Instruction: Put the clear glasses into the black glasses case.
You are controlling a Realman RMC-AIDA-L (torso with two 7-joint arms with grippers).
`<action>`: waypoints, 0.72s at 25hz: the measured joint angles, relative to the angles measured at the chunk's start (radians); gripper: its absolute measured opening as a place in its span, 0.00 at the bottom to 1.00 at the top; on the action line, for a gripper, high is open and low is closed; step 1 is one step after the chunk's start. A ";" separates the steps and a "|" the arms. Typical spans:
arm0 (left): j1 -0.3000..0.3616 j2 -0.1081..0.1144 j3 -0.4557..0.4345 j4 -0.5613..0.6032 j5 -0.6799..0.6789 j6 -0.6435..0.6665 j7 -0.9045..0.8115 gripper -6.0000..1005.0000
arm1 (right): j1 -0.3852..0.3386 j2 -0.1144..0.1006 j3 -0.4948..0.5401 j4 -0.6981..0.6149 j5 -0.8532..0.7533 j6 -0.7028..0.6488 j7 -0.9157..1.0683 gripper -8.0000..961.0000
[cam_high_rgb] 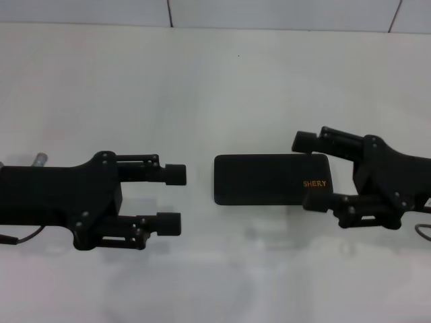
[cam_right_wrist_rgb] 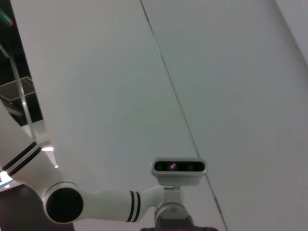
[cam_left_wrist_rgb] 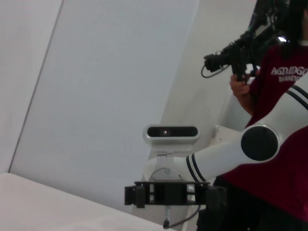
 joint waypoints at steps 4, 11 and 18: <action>0.002 0.000 -0.014 -0.021 0.000 0.003 0.003 0.72 | 0.005 0.000 -0.031 0.000 0.004 0.003 0.008 0.91; 0.002 0.001 -0.014 -0.027 0.000 0.004 0.008 0.79 | 0.006 0.000 -0.071 0.009 0.029 0.005 0.008 0.91; 0.004 -0.001 -0.014 -0.028 0.001 0.004 0.010 0.80 | 0.000 0.000 -0.071 0.016 0.038 0.005 0.008 0.91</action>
